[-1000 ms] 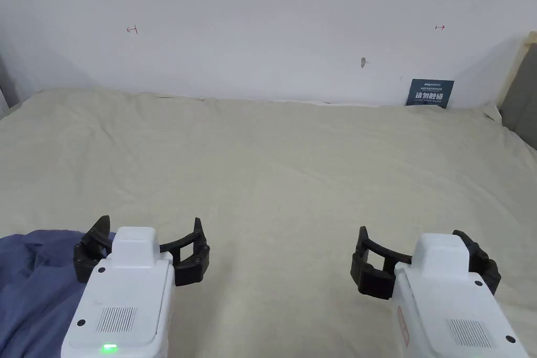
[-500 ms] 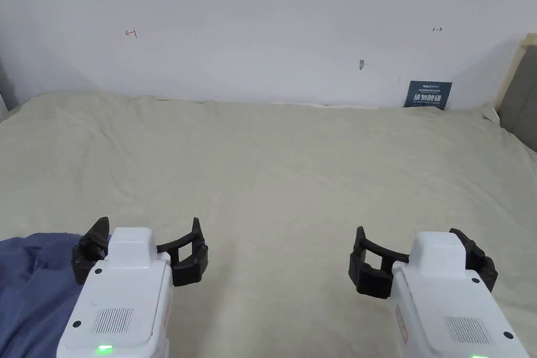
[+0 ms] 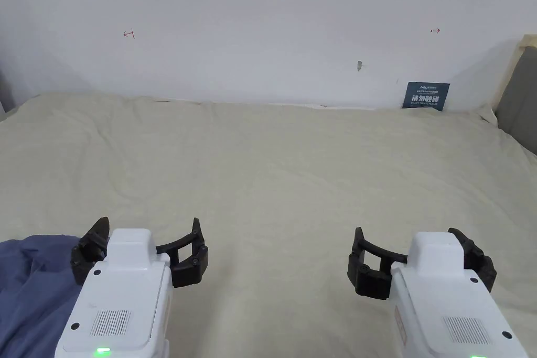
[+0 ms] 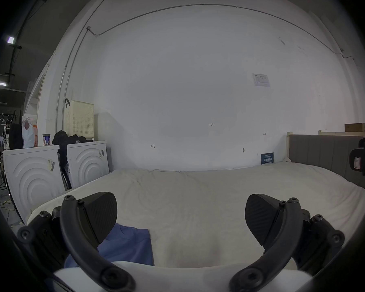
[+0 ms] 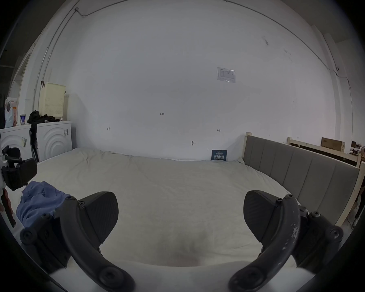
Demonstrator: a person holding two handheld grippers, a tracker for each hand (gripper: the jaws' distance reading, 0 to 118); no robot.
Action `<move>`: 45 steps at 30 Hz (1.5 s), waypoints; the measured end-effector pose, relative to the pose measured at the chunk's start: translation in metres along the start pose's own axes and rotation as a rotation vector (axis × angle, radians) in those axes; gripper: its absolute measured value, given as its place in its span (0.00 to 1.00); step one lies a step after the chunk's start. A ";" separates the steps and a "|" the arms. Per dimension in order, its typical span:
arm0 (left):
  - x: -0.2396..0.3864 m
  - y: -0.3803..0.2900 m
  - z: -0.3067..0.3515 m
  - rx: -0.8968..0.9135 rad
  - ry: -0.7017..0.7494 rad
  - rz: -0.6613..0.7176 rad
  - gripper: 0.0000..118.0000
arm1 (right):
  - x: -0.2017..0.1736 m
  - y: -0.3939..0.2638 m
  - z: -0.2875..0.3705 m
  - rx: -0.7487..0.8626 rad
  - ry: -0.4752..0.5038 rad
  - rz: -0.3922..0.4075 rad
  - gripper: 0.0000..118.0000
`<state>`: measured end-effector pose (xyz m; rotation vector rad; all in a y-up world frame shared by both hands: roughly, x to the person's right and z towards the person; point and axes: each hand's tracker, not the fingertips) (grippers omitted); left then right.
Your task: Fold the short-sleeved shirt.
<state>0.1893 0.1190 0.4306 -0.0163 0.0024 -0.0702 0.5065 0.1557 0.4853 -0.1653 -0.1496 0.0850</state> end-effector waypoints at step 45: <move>-0.204 0.002 0.088 -0.077 0.472 0.114 0.00 | -0.188 0.030 -0.033 0.025 0.513 0.006 0.01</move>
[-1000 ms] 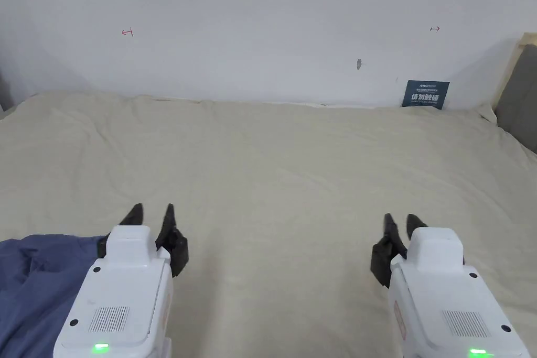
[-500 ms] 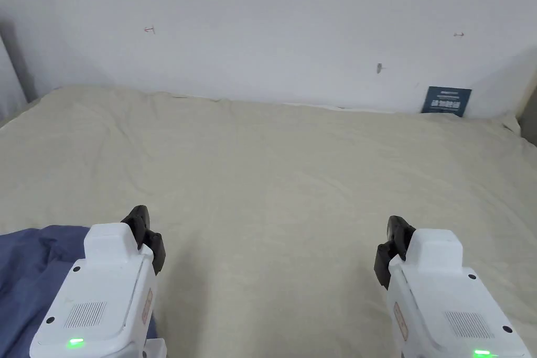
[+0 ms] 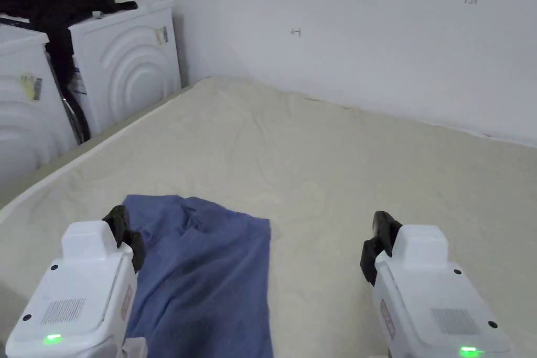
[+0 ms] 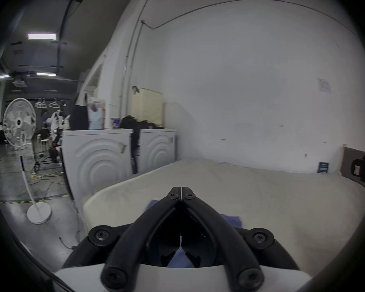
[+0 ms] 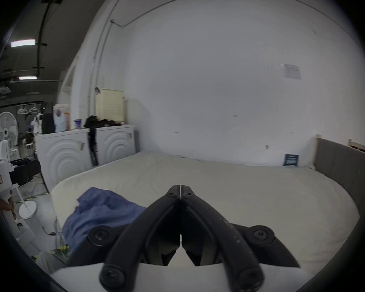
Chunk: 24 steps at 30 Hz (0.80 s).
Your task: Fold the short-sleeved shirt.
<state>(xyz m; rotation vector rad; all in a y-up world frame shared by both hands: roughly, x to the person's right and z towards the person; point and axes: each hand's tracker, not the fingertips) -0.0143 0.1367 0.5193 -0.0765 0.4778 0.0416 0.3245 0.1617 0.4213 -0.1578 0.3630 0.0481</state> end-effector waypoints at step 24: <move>-0.018 -0.034 -0.098 -0.520 -0.189 0.042 0.95 | -0.016 -0.007 -0.015 -0.033 0.004 0.035 0.01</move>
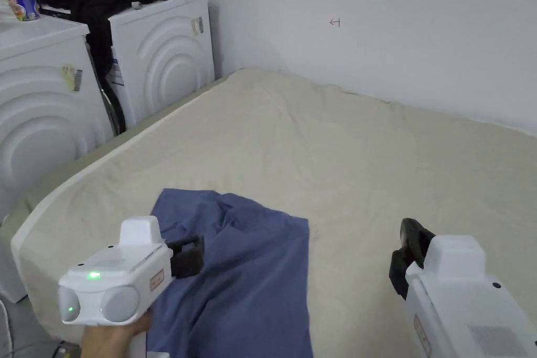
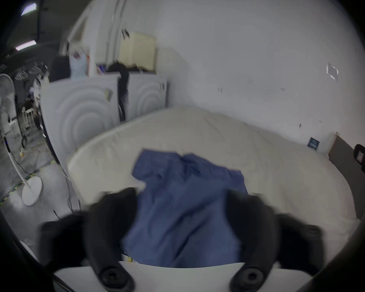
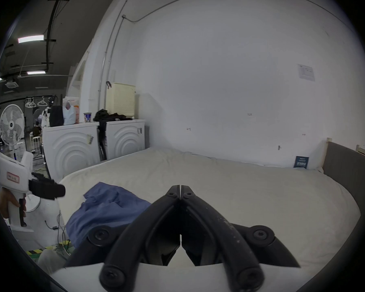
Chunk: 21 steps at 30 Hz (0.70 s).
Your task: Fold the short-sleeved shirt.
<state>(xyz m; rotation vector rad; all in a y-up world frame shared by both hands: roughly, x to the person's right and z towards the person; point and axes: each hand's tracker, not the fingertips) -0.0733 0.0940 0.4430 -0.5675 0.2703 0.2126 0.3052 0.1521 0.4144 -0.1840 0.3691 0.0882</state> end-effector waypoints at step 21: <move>0.042 -0.042 -0.161 -0.332 0.063 -0.109 0.28 | 0.085 -0.027 -0.009 -0.119 -0.244 0.012 0.01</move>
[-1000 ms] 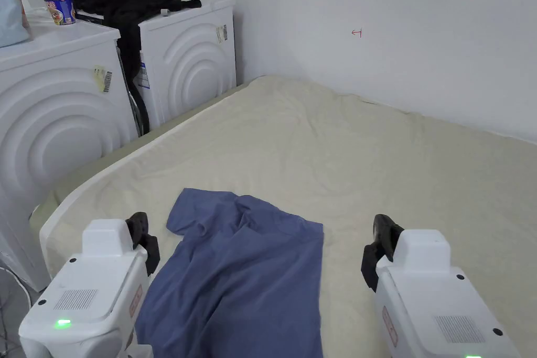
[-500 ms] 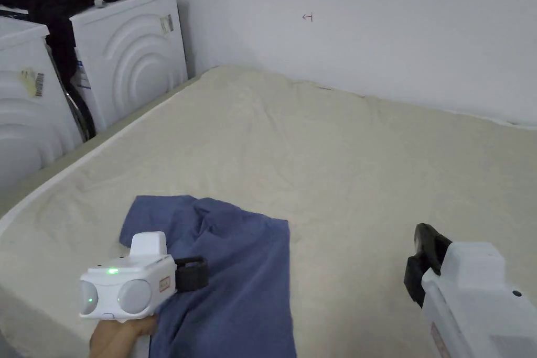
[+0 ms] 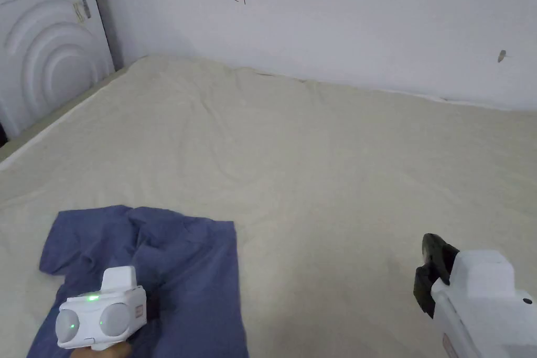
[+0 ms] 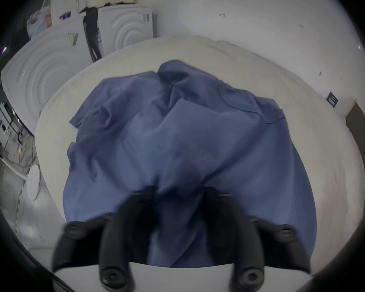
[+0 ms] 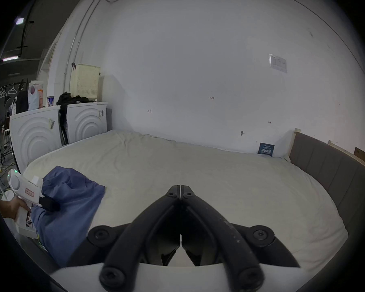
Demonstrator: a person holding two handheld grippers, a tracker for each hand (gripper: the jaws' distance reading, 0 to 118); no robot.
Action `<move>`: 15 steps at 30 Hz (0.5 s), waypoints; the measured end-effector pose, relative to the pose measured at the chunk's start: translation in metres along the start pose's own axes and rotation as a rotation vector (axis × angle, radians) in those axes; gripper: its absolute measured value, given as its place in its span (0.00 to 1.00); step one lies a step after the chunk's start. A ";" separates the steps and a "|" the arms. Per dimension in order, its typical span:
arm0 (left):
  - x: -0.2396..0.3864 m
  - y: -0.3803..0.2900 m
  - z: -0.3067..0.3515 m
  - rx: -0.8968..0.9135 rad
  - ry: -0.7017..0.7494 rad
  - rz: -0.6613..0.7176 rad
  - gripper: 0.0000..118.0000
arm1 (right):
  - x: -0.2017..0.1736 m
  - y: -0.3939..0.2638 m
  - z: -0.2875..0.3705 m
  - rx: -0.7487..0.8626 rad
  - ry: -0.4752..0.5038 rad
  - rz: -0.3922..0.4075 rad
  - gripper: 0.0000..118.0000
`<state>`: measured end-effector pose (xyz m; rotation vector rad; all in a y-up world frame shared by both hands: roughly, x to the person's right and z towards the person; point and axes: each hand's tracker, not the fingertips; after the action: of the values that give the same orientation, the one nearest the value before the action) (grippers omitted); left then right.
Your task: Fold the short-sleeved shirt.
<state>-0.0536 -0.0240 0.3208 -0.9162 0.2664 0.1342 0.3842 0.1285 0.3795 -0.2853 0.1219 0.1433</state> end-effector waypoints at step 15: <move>0.028 0.042 0.120 0.268 -0.285 0.046 0.05 | 0.033 0.007 0.036 0.056 -0.019 -0.059 0.01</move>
<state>-0.0159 0.0972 0.3508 -0.6151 0.0383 0.2625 0.4195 0.1495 0.4077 -0.2314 0.0984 0.0843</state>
